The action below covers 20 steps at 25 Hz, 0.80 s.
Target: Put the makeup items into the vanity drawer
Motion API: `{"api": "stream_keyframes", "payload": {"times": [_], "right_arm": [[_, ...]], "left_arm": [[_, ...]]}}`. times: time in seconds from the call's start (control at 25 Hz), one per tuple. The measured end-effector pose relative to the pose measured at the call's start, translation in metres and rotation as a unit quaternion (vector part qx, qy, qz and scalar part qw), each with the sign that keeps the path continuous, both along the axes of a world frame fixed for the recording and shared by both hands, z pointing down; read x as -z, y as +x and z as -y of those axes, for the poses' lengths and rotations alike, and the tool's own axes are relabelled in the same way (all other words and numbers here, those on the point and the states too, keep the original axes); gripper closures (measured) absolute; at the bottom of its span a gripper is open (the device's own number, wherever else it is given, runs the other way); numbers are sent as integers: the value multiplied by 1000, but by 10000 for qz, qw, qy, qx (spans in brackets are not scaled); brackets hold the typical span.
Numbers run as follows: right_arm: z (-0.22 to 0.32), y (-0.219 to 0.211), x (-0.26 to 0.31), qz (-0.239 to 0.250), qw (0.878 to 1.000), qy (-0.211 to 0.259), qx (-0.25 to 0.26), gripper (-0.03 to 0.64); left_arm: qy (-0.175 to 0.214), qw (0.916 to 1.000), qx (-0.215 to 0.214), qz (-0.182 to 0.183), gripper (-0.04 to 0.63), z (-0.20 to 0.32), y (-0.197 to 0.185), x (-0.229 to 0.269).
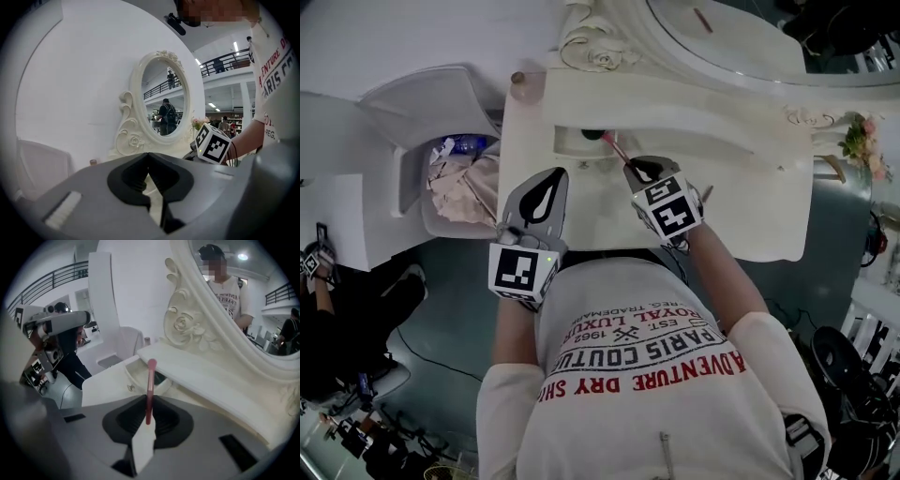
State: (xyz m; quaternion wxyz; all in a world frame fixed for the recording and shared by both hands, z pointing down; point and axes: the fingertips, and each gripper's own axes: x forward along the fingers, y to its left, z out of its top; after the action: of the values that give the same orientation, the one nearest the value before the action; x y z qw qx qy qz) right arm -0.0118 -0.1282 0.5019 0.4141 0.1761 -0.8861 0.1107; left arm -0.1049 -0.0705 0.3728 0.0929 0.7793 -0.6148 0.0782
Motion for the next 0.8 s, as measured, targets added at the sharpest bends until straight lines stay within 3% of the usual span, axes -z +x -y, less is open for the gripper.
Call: {"api": "stream_keyframes", "payload": {"times": [0.24, 0.48, 0.8], "right_arm": [[-7, -55, -5, -186, 9985, 92, 501, 571], [-1, -83, -21, -681, 9939, 82, 864, 571], [5, -101, -33, -820, 9934, -173, 777, 565]], "left_arm": [[-85, 9998, 167, 10, 586, -13, -48, -5], [-166, 9988, 449, -64, 586, -21, -87, -12], [-294, 9974, 637, -148, 586, -32, -112, -25]]}}
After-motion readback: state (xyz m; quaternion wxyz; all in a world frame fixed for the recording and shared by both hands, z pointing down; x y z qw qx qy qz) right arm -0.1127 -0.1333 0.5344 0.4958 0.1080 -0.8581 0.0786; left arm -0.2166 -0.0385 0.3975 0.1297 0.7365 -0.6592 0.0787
